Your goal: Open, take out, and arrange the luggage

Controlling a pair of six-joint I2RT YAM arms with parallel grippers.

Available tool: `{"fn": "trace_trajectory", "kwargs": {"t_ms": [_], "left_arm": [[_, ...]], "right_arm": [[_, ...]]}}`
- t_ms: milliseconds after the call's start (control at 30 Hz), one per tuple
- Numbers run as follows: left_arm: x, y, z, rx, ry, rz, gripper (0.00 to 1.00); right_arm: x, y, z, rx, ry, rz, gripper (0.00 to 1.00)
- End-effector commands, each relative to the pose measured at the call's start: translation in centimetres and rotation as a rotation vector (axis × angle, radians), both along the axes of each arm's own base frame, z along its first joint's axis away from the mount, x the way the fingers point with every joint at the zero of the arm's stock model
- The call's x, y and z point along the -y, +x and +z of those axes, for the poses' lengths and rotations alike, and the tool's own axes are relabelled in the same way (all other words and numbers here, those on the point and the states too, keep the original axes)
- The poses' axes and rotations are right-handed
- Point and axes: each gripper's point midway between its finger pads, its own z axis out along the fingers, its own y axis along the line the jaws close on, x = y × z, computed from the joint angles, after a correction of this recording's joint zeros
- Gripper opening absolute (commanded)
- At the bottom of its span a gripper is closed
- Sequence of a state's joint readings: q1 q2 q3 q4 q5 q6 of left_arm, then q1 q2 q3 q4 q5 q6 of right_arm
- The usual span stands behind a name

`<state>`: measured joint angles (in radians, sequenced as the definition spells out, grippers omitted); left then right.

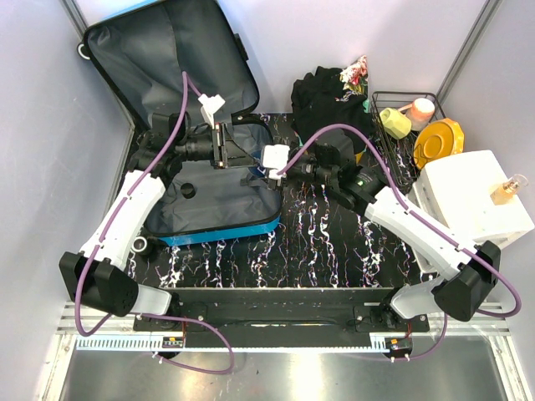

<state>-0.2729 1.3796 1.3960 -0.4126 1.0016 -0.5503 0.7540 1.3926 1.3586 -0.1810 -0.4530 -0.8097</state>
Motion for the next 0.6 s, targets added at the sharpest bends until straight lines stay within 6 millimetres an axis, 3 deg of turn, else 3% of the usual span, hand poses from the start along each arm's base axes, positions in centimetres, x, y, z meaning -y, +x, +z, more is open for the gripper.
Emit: {"fn": "trace_trajectory", "kwargs": {"t_ms": [0,33,67,100,200,267,400,433,500,567], "left_arm": [[0.3,-0.5,1.4,0.071,-0.018,-0.015,0.22],[0.3,-0.3,1.3,0.068,-0.015,-0.011,0.38],[0.3,-0.3,1.1,0.058,-0.008,-0.007,0.46],[0.2,0.1,1.0,0.056,0.0,0.011,0.63],[-0.2,1.0,0.6,0.047,0.02,0.046,0.96],[-1.1,2.1,0.4,0.05,0.037,0.088,0.99],[-3.6,4.6,1.4,0.089,0.045,0.176,0.99],[-4.4,5.3,1.5,0.107,0.054,0.199,0.99],[-5.2,6.0,1.7,0.119,0.063,0.221,0.99],[-5.4,6.2,1.7,0.128,0.069,0.228,0.99]], "right_arm": [[-0.1,0.1,2.7,0.048,0.037,-0.019,0.61],[-0.1,0.2,2.8,0.041,0.041,-0.027,0.59],[0.0,0.3,3.1,0.028,0.052,-0.039,0.57],[0.4,0.6,3.1,0.022,0.053,-0.069,0.54],[1.5,1.2,3.3,-0.002,0.068,-0.15,0.53],[2.5,1.4,3.0,-0.045,0.069,-0.197,0.53],[7.1,2.5,3.8,-0.164,0.117,-0.344,0.52],[10.3,4.1,3.4,-0.211,0.116,-0.442,0.51],[14.1,5.2,4.1,-0.255,0.151,-0.571,0.51],[19.6,6.2,3.8,-0.295,0.14,-0.739,0.5]]}}
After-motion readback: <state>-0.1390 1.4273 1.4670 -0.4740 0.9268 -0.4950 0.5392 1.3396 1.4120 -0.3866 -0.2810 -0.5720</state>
